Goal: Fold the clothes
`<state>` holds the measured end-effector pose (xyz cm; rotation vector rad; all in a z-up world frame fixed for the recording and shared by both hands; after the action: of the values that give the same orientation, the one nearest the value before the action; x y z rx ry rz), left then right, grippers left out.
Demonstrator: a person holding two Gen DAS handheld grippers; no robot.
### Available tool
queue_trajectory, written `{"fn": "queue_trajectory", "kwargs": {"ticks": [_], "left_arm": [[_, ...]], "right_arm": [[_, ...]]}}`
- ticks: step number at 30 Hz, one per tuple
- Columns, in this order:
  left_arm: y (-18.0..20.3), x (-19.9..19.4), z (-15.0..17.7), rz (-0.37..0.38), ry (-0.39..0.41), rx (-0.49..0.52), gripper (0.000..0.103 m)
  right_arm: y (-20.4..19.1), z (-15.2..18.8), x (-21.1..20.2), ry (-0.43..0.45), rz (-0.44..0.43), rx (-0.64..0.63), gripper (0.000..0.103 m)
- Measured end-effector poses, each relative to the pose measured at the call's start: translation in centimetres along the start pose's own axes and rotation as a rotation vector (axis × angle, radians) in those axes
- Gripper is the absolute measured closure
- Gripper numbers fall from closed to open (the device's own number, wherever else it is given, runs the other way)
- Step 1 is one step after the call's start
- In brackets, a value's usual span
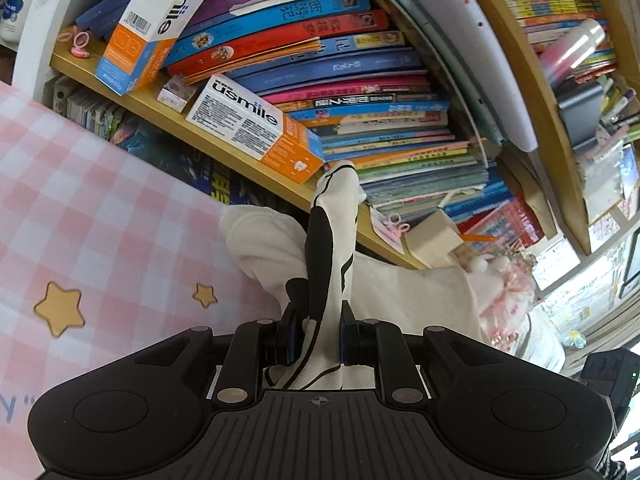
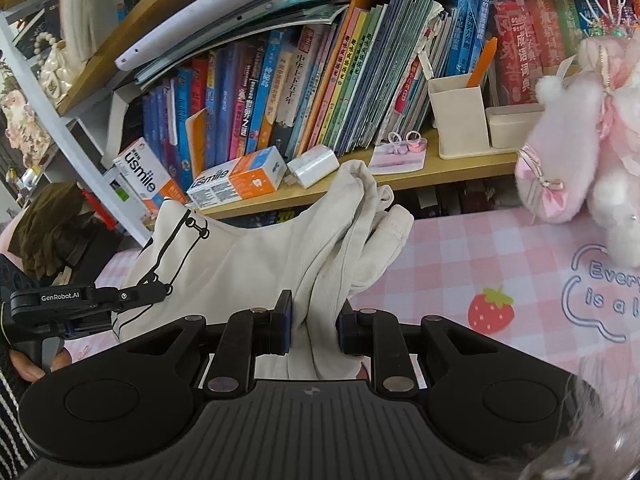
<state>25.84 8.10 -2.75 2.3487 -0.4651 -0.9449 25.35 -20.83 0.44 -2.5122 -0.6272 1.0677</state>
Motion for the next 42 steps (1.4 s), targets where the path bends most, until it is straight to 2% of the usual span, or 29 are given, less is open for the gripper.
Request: {"fn": "queue_trajectory", "kwargs": {"ticks": [11,20,24,30,32,33,34,35,36,42], "left_arm": [[-0.6,3.2,-2.1,-0.007,-0.010,0.036,0.086],[-2.4,4.7,-1.4,-0.046,-0.027,-0.012,0.085],[-3.5,4.8,-0.8,-0.060,-0.028,-0.052,0.078],[-4.3,4.7,-0.3,-0.093,-0.025,-0.091,0.065],[-4.1,4.3,-0.3,-0.123,-0.014,-0.086,0.052],[-3.9,3.8,-0.3,-0.148,-0.004,-0.075,0.041],[-3.6,3.4,-0.4,-0.169,0.006,-0.061,0.035],[-3.3,2.8,-0.4,-0.185,0.017,-0.039,0.035],[-3.0,2.3,-0.3,-0.197,0.026,-0.017,0.035],[-1.0,-0.8,1.1,-0.242,0.054,0.081,0.029]], "right_arm": [[1.8,-1.2,2.9,0.022,0.007,0.041,0.084],[3.2,-0.9,4.9,0.006,0.024,0.094,0.083],[4.7,0.0,5.8,-0.019,0.036,0.183,0.081],[6.7,1.0,6.2,-0.014,0.004,0.342,0.071],[6.8,1.1,6.0,-0.007,0.012,0.359,0.064],[6.7,1.1,5.8,-0.004,0.022,0.361,0.060],[6.6,1.1,5.4,-0.003,0.031,0.362,0.050],[6.5,1.1,5.0,-0.002,0.037,0.364,0.040],[6.3,1.1,4.6,-0.001,0.044,0.366,0.038],[4.8,2.2,2.0,-0.006,0.068,0.300,0.034]]}}
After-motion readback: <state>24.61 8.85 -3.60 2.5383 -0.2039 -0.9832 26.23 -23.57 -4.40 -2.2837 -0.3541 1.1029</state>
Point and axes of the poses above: each gripper's, at about its wrist camera, not at the fingertips, and x roughly the way its jaws point, y to its right, z to its underside, the point moved 5 cm from there along x, roughly the way its jaws point, and after that the axes turned 3 degrees about x, right-handed, at the moved point
